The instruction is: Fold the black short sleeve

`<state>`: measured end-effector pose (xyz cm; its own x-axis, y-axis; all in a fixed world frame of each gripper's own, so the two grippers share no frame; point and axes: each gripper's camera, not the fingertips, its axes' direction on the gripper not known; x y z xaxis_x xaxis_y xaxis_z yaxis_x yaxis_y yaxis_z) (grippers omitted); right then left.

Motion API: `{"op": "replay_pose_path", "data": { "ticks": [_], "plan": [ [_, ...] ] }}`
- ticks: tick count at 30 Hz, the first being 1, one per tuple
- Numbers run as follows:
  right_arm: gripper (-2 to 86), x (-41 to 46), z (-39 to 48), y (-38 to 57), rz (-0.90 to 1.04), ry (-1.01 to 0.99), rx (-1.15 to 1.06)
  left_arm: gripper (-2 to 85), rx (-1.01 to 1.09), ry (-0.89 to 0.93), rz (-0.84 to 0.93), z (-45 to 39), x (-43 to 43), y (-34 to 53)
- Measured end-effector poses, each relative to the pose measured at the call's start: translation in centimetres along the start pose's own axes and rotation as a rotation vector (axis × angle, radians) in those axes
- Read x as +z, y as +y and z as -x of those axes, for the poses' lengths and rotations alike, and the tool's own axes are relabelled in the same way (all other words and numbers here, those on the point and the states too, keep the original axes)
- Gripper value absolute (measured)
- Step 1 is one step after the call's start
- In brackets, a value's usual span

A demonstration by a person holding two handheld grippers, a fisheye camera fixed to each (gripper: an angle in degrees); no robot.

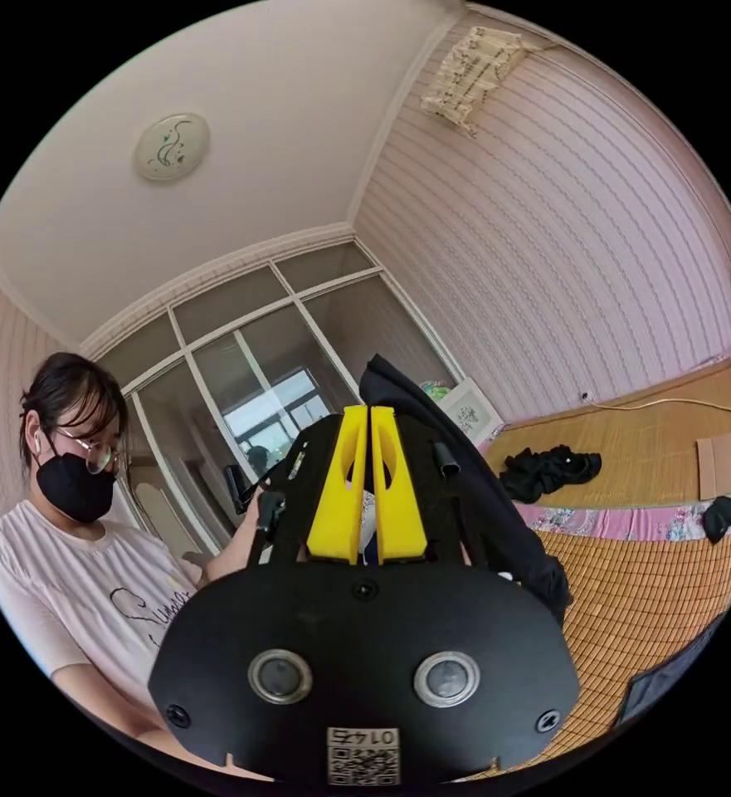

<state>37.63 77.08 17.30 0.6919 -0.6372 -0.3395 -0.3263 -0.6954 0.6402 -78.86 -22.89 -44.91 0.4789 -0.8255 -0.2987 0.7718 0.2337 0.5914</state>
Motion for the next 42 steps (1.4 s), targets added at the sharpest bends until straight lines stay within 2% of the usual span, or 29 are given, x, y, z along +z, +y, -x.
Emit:
{"op": "replay_pose_path", "data": {
  "ticks": [4,9,15,18,21,26,34,42],
  "plan": [
    [0.0,0.9,-1.9,6.3,0.162,0.164,0.098,-1.0,-0.021,-0.002,0.184,0.8,1.1,6.3],
    [0.0,3.3,-9.4,21.7,0.404,0.364,0.495,-1.0,-0.196,0.002,0.623,3.9,6.1,22.0],
    [0.0,5.6,-16.7,38.1,0.484,0.449,0.905,-1.0,-0.24,-0.053,1.053,4.9,12.2,40.0],
    [0.0,5.4,-18.2,43.8,0.545,0.472,1.034,-1.0,-0.284,-0.063,1.173,4.8,12.9,45.6],
    [0.0,4.4,-18.7,47.3,0.65,0.49,1.084,-1.0,-0.299,-0.114,1.241,4.4,12.1,48.4],
    [0.1,2.1,-18.8,50.0,0.681,0.448,1.086,-1.0,-0.316,-0.173,1.241,3.7,9.8,49.6],
    [0.1,3.2,-18.3,53.1,0.718,0.442,1.008,-1.0,-0.141,-0.08,1.258,3.5,7.4,50.9],
    [0.1,6.4,-15.7,58.4,0.775,0.475,0.892,-1.0,-0.01,0.037,1.259,7.2,2.7,56.8]
  ]
}}
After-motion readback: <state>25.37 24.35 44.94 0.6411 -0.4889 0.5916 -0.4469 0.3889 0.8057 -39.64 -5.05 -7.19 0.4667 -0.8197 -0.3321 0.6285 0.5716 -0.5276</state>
